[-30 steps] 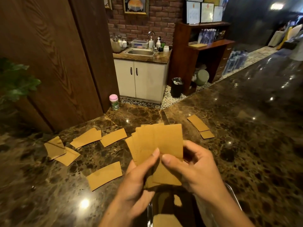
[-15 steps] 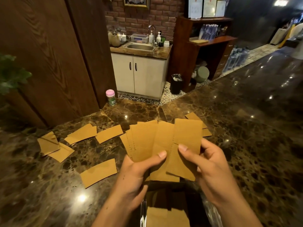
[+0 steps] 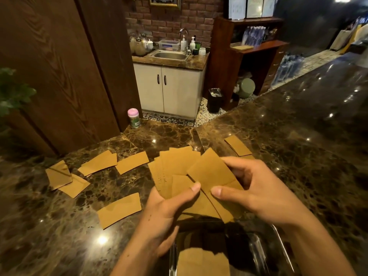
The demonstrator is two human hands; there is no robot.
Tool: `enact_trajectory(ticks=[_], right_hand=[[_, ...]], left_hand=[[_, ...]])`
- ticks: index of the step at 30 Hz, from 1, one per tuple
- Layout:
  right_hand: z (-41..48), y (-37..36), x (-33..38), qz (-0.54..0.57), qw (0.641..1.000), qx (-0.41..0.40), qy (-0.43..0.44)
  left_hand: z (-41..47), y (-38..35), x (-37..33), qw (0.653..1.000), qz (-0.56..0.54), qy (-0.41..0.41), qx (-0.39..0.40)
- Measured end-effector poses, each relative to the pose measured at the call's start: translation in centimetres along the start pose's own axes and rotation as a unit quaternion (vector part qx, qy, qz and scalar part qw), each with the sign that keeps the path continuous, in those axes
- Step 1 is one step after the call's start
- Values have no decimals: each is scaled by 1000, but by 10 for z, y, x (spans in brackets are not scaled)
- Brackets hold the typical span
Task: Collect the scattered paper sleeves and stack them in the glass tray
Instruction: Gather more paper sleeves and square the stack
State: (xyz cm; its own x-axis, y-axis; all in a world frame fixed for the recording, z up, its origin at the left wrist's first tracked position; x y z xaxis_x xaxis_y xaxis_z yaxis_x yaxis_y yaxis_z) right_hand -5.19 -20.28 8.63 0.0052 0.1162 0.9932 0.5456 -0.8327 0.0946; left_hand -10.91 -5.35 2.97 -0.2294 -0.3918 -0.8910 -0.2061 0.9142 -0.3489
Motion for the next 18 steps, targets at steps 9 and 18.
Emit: enact_trajectory(ticks=[9, 18], right_hand=[[-2, -16, -22, 36, 999, 20, -33], [-1, 10, -20, 251, 964, -78, 23]], left_hand=[[-4, 10, -10, 998, -47, -10, -49], [-9, 18, -11, 997, -31, -32, -67]])
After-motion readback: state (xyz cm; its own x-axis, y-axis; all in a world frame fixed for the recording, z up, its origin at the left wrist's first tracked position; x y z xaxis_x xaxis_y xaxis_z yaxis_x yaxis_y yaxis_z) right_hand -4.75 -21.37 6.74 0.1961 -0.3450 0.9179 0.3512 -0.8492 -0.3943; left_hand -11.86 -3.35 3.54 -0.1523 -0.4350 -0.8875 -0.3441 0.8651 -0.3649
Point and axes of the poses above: each hand's wrist, its own z-axis towards the middle knuckle, its own y-axis out of the back of the hand, x = y × z, the point moved 9 cm from there along z, towards the middle knuckle, and after that the axes turned 15 degrees about z, right-handed, at the moved point
